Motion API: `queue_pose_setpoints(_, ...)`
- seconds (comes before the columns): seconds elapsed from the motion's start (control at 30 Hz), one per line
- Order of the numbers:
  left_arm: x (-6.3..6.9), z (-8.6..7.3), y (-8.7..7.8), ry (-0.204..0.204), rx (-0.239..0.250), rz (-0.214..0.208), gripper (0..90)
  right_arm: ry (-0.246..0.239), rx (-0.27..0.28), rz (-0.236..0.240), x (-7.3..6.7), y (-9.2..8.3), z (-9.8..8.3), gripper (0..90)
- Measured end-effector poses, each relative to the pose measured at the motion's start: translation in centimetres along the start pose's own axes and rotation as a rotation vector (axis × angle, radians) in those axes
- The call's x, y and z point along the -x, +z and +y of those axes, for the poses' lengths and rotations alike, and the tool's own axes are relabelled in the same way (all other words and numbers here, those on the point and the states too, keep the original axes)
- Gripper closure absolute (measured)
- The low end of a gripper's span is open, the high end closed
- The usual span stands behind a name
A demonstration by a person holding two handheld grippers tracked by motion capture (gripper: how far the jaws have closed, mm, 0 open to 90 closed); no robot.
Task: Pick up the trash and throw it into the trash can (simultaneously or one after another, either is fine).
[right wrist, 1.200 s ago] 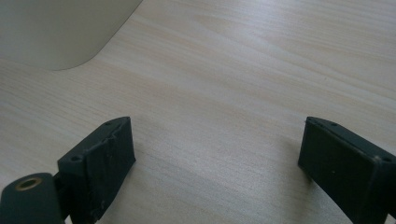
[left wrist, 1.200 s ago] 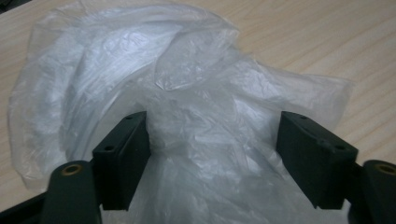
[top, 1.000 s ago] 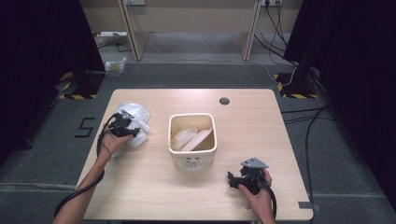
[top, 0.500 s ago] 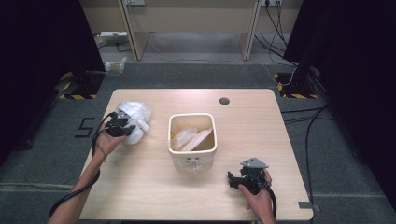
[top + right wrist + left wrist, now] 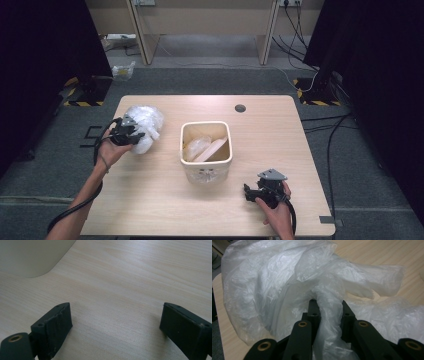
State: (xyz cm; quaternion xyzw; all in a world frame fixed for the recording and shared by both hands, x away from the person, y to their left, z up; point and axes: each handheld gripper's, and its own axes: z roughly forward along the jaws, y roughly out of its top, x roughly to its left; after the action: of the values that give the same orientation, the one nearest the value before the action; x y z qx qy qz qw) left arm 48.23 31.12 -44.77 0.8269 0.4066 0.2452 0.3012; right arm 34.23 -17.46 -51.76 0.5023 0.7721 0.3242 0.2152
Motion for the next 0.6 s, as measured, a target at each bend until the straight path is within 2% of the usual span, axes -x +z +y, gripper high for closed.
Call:
queue_pose_setpoints(0.13, 0.3, 0.3, -0.6, 0.008, 0.009, -0.017, 75.8, 0.0, 0.0, 0.0, 0.0, 0.0, 0.0, 10.6)
queue_pose_setpoints(0.27, 0.4, 0.7, -1.3, -0.002, 0.033, -0.049, 75.8, -0.001, 0.0, 0.0, 0.0, 0.0, 0.0, 10.6)
queue_pose_setpoints(0.4, 0.5, 1.1, -2.2, 0.007, 0.048, -0.055, 75.8, 0.0, 0.0, 0.0, 0.0, 0.0, 0.0, 10.6)
queue_pose_setpoints(0.6, 1.0, 1.8, -3.8, 0.04, 0.078, -0.075, 75.8, 0.0, 0.0, 0.0, 0.0, 0.0, 0.0, 10.5)
